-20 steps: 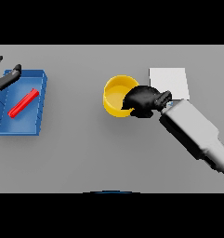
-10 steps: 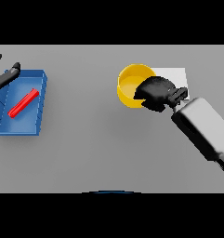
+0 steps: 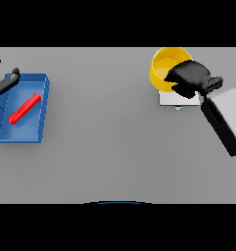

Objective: Pick up the red beaker and tilt it to pour out 1 green nut into yellow bowl. Pick up the yellow bowl and place it on the metallic measuring scale.

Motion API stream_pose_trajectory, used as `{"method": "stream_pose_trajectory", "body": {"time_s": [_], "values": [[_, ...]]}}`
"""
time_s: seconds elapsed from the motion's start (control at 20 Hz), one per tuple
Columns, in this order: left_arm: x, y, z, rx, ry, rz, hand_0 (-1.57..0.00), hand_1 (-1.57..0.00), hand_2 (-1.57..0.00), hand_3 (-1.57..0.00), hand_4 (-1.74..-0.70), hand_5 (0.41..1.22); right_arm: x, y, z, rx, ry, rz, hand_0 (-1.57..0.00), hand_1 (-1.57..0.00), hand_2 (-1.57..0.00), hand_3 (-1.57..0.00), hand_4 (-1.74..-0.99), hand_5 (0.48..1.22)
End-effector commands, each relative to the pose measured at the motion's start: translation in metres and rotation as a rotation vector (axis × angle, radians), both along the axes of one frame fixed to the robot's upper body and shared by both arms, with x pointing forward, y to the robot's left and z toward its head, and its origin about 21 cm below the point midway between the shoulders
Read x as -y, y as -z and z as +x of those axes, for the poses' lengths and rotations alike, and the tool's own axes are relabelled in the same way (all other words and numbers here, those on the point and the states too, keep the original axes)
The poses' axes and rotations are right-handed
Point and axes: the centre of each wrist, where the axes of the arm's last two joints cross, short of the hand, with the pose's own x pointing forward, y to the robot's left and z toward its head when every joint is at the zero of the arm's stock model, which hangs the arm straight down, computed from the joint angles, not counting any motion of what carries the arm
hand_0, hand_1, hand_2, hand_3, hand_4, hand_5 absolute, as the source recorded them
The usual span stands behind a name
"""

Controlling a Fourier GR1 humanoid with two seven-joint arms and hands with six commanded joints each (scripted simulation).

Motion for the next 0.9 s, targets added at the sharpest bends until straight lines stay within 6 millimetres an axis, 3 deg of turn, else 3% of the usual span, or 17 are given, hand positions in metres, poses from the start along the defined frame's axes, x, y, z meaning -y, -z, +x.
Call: {"method": "stream_pose_trajectory", "body": {"time_s": [0.0,0.25,0.55,0.85], "values": [[0.0,-0.002,0.002,-0.006,-0.005,-0.004,0.0,0.0,0.0,0.0,-0.85,0.761,0.005,0.003,0.002,-0.005,0.014,0.007,-1.57,-1.57,-1.55,-1.15,-1.741,1.221],[0.004,0.0,0.006,-0.034,-0.027,0.003,0.0,0.0,0.0,0.0,-0.86,0.784,0.027,0.022,0.016,-0.017,0.1,0.02,-1.57,-1.57,-1.48,-1.21,-1.741,1.221],[0.003,-0.004,0.004,-0.028,-0.021,0.014,0.0,0.0,0.0,0.0,-0.86,0.809,0.036,0.047,0.02,-0.062,0.146,0.035,-1.57,-1.57,-1.39,-1.37,-1.741,1.221],[0.004,0.002,0.007,-0.037,-0.007,0.005,0.0,0.0,0.0,0.0,-0.84,0.783,0.039,0.053,0.023,-0.088,0.158,0.029,-1.57,-1.57,-1.37,-1.45,-1.741,1.221]]}}
